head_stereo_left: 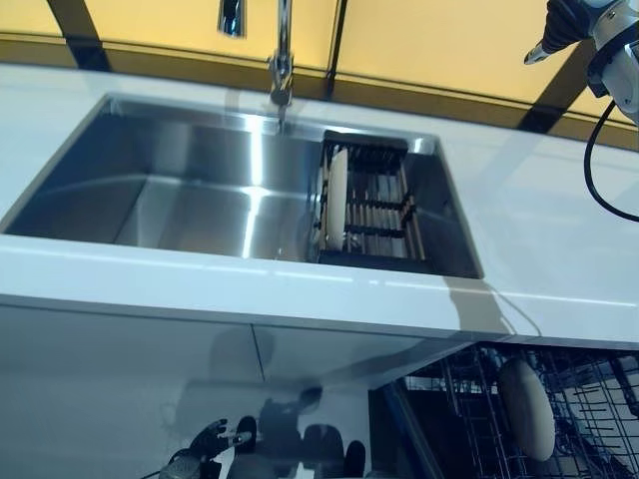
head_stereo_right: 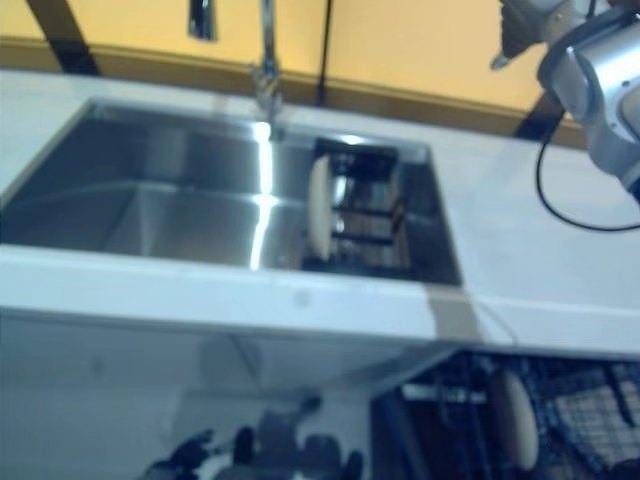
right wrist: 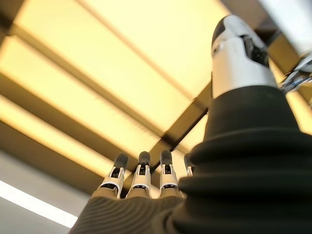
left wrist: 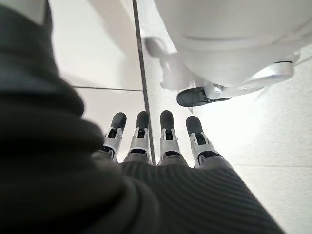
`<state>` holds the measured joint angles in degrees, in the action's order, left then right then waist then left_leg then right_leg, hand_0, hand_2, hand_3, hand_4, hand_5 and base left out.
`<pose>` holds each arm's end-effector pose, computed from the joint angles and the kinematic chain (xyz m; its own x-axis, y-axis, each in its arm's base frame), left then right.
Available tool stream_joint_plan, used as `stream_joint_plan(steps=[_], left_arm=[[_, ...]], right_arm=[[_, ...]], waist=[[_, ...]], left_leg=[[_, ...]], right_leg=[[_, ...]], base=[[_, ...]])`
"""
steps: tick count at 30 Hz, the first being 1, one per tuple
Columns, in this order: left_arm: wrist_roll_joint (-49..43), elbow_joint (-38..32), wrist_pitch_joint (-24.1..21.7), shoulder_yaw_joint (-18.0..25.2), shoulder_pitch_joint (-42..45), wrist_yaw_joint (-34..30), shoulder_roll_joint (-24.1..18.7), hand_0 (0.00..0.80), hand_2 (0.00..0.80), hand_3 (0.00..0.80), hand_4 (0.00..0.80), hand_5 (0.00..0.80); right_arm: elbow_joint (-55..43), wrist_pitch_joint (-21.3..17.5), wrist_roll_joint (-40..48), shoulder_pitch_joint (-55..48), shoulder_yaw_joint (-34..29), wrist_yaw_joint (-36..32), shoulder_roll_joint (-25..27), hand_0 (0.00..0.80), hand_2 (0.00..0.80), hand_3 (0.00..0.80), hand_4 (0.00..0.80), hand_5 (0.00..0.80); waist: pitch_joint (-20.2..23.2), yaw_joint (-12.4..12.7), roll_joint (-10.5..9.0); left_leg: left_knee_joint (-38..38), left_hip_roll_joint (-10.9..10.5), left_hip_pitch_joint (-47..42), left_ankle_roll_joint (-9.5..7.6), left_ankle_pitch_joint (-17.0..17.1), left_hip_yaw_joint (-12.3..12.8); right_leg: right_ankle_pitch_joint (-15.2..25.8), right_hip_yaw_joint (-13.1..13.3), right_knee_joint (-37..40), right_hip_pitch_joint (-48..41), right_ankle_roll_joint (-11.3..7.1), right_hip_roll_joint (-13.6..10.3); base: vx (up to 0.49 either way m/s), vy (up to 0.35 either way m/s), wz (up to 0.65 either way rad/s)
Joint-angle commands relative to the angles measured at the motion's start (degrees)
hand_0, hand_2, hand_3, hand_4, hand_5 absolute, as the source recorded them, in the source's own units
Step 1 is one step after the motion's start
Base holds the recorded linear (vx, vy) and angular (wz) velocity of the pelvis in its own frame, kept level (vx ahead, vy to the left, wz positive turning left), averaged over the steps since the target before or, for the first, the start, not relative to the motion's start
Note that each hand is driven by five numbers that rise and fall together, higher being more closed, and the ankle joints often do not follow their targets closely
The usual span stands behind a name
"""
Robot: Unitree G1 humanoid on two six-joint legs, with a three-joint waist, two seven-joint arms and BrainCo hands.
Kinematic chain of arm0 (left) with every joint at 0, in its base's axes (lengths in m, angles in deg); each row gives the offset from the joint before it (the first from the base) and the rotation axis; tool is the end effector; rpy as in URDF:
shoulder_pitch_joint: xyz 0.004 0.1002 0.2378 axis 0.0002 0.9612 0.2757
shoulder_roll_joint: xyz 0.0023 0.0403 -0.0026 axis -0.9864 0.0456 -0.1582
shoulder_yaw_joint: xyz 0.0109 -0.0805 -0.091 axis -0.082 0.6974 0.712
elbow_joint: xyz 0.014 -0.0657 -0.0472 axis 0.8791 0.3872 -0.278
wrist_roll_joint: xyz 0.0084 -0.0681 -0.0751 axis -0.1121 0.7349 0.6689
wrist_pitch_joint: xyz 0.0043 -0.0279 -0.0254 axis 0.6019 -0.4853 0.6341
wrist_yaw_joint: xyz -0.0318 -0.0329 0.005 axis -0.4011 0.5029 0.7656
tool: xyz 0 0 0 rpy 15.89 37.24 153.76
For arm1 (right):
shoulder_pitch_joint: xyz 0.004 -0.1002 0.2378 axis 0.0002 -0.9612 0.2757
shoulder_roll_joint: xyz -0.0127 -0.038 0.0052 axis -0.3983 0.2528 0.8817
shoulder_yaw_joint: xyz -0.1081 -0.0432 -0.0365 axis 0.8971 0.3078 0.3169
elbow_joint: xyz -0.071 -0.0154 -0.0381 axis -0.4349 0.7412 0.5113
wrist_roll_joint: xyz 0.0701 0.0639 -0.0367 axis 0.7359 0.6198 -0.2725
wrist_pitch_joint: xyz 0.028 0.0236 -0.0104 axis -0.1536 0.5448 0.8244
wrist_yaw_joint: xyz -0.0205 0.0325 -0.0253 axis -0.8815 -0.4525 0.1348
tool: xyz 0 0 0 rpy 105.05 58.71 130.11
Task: Take plates into dishwasher
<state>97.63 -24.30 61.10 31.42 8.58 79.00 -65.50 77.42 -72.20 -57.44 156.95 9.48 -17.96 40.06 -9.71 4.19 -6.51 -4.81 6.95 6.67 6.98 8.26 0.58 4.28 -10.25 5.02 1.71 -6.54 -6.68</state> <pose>0.1024 0.2487 -0.1161 0.5487 0.1144 -0.8282 0.1303 0.9668 0.2199 0.3182 -0.2524 0.3671 0.8414 0.2523 0.4779 0.5392 -0.4515 -0.7109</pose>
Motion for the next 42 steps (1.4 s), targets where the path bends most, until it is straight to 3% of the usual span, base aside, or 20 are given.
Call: stream_joint_plan(steps=[1,10,20,42], left_arm=[[1.8,-1.8,-1.8,1.2,-4.2,0.9,-2.1,0.000,0.000,0.000,0.000,0.000],[2.8,-2.5,-2.0,2.2,-4.7,0.8,-2.1,0.000,0.000,0.000,0.000,0.000],[2.5,-2.9,-2.4,3.2,-4.1,0.2,-1.9,0.000,0.000,0.000,0.000,0.000],[2.9,-3.4,-3.5,3.2,-4.2,0.3,-1.5,0.000,0.000,0.000,0.000,0.000]], right_arm=[[-0.6,2.1,-1.1,6.9,0.7,0.8,1.8,0.000,0.000,0.000,0.000,0.000],[-3.6,0.8,-4.3,5.5,-1.0,0.4,-1.2,0.000,0.000,0.000,0.000,0.000],[-7.9,-4.2,-9.8,1.0,-2.6,-3.3,-2.5,0.000,0.000,0.000,0.000,0.000],[-10.4,-8.1,-13.1,-1.7,-1.9,-7.6,-5.4,0.000,0.000,0.000,0.000,0.000]], waist=[[-3.5,1.7,-3.05],[-5.9,2.3,-2.92],[-5.7,2.8,-3.25],[-6.9,3.6,-3.14]], left_leg=[[-0.2,-4.7,-1.4,-3.73,-3.8,-0.2],[-0.2,-5.1,0.9,-3.63,-3.0,-1.0],[-0.2,-5.4,0.6,-3.68,-3.0,-0.8],[-0.2,-5.5,1.6,-3.56,-2.9,-0.9]], right_leg=[[2.8,-0.7,0.0,1.8,-0.52,1.5],[3.3,-1.9,0.0,3.5,-0.67,1.3],[3.1,-2.5,0.0,3.2,-0.74,1.2],[3.1,-3.2,0.0,4.0,-0.58,1.2]], base=[[-0.055,-0.012,0.22],[-0.045,0.015,0.05],[-0.003,0.004,0.01],[0.000,0.000,0.00]])
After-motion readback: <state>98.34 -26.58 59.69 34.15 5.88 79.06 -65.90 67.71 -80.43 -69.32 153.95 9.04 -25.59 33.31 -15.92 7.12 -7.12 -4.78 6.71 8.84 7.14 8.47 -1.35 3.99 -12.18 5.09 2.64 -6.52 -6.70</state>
